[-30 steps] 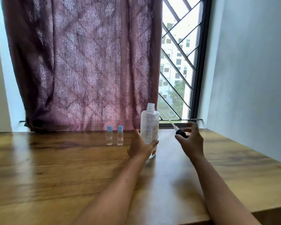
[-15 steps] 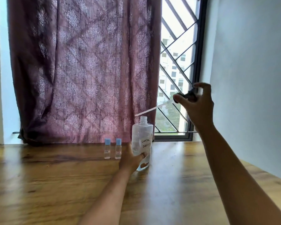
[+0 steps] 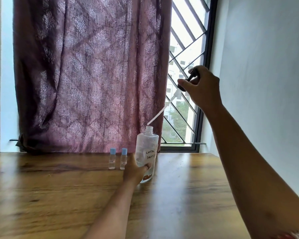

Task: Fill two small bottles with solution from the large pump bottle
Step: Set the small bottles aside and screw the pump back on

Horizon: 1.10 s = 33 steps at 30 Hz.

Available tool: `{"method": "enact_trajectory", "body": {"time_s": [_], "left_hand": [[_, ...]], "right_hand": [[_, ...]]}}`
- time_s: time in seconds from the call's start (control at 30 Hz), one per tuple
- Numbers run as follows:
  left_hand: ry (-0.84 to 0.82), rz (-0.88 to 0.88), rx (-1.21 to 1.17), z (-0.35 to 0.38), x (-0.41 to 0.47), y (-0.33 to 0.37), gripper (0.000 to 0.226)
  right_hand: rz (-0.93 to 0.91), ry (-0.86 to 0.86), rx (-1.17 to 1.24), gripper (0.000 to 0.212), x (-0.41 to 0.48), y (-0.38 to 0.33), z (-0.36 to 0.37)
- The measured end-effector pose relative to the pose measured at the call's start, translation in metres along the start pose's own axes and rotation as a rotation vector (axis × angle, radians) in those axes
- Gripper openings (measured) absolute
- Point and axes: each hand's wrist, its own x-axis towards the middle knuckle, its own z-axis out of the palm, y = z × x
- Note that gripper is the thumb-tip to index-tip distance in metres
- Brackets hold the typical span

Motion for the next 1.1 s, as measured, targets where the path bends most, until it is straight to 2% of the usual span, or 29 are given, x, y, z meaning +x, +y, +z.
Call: {"method": "enact_trajectory", "body": {"time_s": [0.23,0.4,0.5,0.6,0.73,0.9,1.03,1.1], "left_hand": [[0.01,0.041,-0.037,0.001,-0.002,0.003,0.053],[-0.008,0.073,-0.088,0.0,-0.004,0.004,0.056],[-0.082,0.103,-0.1,-0.001,-0.005,0.005,0.056],[-0.15,0.093,-0.142,-0.002,-0.005,0.005,0.054],[-0.133,0.049,-0.161,-0.004,-0.003,0.005,0.048],[-0.118,0.03,-0.213,-0.005,-0.002,0.004,0.052],[-0.125,0.048,-0.197,-0.004,0.002,0.003,0.056],[-0.132,0.058,-0.183,-0.003,0.003,0.002,0.058]], "right_hand": [[-0.02,-0.086,-0.049,0.038,0.005,-0.002,0.004],[0.025,-0.168,0.016,0.053,0.003,0.008,0.025],[0.143,-0.319,-0.031,0.066,-0.007,0.023,0.045],[0.314,-0.465,0.002,0.07,-0.03,0.048,0.071],[0.449,-0.514,0.131,0.06,-0.059,0.076,0.096],[0.449,-0.448,0.277,0.069,-0.07,0.09,0.113],[0.427,-0.417,0.212,0.038,-0.078,0.092,0.123],[0.434,-0.372,0.222,0.036,-0.081,0.092,0.129]]}}
